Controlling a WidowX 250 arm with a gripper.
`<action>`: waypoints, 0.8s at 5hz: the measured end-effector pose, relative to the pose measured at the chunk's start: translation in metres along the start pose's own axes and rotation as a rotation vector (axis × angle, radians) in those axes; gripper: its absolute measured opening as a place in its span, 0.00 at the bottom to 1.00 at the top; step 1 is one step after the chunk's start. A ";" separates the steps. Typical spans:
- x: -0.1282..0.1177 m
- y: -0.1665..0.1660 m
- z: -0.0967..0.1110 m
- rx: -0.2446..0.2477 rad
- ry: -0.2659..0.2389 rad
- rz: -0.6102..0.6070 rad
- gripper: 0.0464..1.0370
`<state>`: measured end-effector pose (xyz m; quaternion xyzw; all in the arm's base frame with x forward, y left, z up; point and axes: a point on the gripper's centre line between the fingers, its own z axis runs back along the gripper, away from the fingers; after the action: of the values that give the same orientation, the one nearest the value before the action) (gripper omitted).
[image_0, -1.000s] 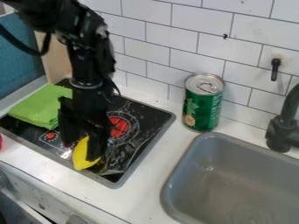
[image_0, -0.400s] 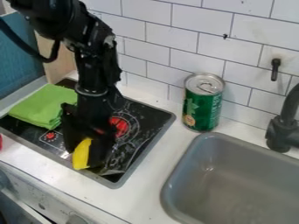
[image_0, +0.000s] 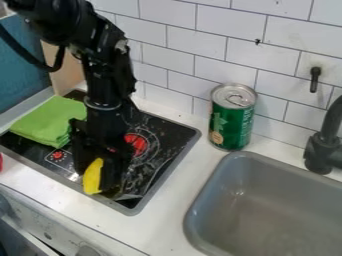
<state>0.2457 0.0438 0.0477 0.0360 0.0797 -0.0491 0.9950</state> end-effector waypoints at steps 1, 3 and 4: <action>-0.005 -0.008 0.022 -0.050 -0.051 -0.012 0.73; -0.020 -0.064 0.040 -0.074 -0.089 -0.174 0.73; -0.015 -0.087 0.017 -0.099 -0.023 -0.217 0.73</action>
<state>0.2241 -0.0423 0.0609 -0.0226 0.0740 -0.1531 0.9852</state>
